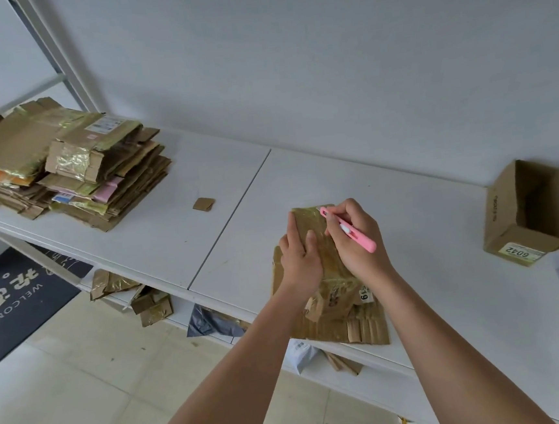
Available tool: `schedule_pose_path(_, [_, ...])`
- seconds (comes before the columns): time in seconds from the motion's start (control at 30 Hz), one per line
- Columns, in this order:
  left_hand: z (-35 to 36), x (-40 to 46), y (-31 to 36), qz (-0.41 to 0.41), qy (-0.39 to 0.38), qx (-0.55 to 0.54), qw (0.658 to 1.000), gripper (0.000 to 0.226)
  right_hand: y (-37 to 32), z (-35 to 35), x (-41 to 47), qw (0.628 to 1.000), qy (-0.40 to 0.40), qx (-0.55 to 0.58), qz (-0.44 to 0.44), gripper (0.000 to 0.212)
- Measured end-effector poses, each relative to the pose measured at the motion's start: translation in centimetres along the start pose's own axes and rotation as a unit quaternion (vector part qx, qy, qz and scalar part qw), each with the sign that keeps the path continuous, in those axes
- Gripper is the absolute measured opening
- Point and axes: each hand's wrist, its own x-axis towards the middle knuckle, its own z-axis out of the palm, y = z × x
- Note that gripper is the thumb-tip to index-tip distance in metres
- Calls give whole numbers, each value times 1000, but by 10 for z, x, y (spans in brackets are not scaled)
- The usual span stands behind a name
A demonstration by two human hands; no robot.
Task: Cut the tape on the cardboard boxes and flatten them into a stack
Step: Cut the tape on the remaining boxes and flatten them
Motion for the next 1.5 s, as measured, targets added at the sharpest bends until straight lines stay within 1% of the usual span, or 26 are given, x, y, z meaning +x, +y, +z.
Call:
schedule_pose_path(0.6, [-2,-4,3,-2,-1,5,1000,57,-6,-7,3,999,-38,-17,-3,14])
schedule_pose_path(0.73, [-2,-5,3,-1,-2,8,1000,57,-7,-9,2,999,-45,-14,2,13])
schedule_pose_path(0.97, [0,-10,3,7,9,15,1000,56,-10,-16,-3,998,-60,-18,0,16])
schedule_pose_path(1.33, [1,-11,4,7,19,15,1000,56,-18,-26,-31,996,-79,-33,17,17])
schedule_pose_path(1.5, [2,-9,4,4,25,20,999,55,-24,-35,-51,995,-86,-31,32,22])
